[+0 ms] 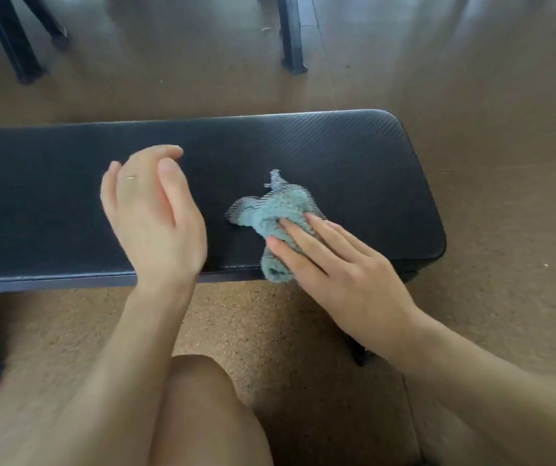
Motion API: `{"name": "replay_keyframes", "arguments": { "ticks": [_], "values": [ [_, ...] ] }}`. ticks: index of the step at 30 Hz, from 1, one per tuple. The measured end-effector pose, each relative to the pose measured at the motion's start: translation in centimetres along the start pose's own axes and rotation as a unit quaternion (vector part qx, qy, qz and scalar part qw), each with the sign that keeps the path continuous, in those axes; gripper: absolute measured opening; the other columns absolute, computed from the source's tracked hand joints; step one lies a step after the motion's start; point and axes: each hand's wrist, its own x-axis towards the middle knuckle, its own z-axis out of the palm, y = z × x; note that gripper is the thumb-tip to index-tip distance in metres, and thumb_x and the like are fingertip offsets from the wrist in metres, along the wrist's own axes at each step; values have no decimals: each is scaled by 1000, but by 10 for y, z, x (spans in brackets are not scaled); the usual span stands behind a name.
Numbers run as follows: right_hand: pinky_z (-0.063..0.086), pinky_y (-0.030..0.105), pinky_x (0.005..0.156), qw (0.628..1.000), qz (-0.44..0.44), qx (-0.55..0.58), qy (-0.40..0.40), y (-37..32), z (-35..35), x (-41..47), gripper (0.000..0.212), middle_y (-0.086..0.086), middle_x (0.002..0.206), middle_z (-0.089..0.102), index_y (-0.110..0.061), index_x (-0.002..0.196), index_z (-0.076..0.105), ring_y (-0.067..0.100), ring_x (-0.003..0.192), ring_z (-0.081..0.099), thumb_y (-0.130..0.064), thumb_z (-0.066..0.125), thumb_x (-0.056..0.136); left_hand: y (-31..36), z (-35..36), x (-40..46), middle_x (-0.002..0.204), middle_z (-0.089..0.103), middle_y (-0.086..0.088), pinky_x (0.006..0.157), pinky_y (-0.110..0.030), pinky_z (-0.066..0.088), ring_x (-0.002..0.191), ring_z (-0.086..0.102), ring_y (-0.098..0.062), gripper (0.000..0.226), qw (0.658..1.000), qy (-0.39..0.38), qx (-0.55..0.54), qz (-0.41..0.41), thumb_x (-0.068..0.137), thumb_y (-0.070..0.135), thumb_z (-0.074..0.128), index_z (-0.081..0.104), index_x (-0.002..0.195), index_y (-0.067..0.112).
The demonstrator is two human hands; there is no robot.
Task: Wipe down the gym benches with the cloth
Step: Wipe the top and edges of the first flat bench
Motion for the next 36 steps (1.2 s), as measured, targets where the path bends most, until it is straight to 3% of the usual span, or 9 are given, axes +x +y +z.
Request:
{"name": "replay_keyframes", "arguments": {
  "ticks": [3, 7, 11, 13, 19, 26, 31, 34, 36],
  "values": [
    [41, 53, 117, 992, 127, 8, 25, 33, -11, -54, 54, 11, 162, 41, -13, 157, 42, 33, 151, 37, -14, 57, 105, 40, 24, -18, 114, 70, 0, 122, -43, 24, 114, 61, -16, 37, 991, -78, -7, 113, 105, 20, 31, 67, 116, 13],
    [39, 53, 118, 965, 251, 60, 44, 39, -16, -62, 49, 10, 163, 39, -13, 156, 43, 32, 153, 32, -31, 31, 112, 72, 46, -38, 119, 69, 3, 123, -43, 24, 121, 60, -16, 36, 957, -176, 31, 228, 105, 27, 35, 68, 116, 15],
    [26, 44, 125, 917, 367, 151, 37, 33, -18, -41, 54, 8, 170, 24, -18, 160, 35, 31, 157, 22, -38, 26, 111, 76, 56, -39, 121, 69, 3, 123, -42, 23, 122, 59, -17, 40, 951, -197, 62, 231, 106, 31, 33, 68, 118, 17],
    [29, 42, 124, 894, 407, 186, 14, 46, -23, -21, 54, 11, 171, 20, -20, 161, 33, 31, 154, 27, -35, 31, 110, 75, 56, -40, 122, 69, 2, 124, -42, 23, 122, 59, -16, 40, 957, -193, 59, 211, 106, 31, 33, 68, 118, 17],
    [32, 43, 115, 858, 446, 239, -86, 133, -25, 57, 54, 19, 163, 34, -17, 163, 26, 38, 145, 36, -29, 30, 111, 78, 57, -41, 119, 71, 1, 123, -42, 25, 121, 61, -17, 40, 956, -191, 66, 212, 107, 29, 32, 69, 116, 16],
    [32, 41, 114, 864, 419, 264, -87, 179, -2, 108, 53, 19, 159, 37, -18, 163, 25, 38, 143, 38, -28, 25, 112, 76, 56, -41, 117, 72, -1, 122, -42, 26, 118, 62, -18, 44, 960, -183, 69, 201, 106, 31, 30, 70, 114, 15],
    [40, 40, 112, 846, 432, 312, -11, 158, -5, 63, 50, 12, 152, 51, -21, 161, 32, 31, 136, 49, -29, 28, 112, 75, 55, -43, 113, 72, -2, 122, -42, 28, 112, 64, -20, 42, 967, -170, 61, 181, 106, 30, 30, 69, 111, 14],
    [51, 36, 98, 828, 443, 342, 20, 116, -21, 10, 46, 5, 139, 61, -25, 159, 37, 21, 118, 60, -30, 31, 113, 74, 54, -42, 111, 72, -1, 121, -42, 28, 111, 64, -19, 41, 969, -164, 42, 179, 106, 28, 30, 68, 111, 14],
    [52, 35, 101, 830, 457, 318, 34, 72, -28, -25, 49, 5, 144, 59, -22, 160, 34, 21, 124, 60, -30, 32, 112, 75, 49, -40, 113, 71, 1, 121, -43, 28, 113, 63, -15, 41, 974, -154, 12, 165, 106, 26, 29, 68, 113, 15]
  ]
}}
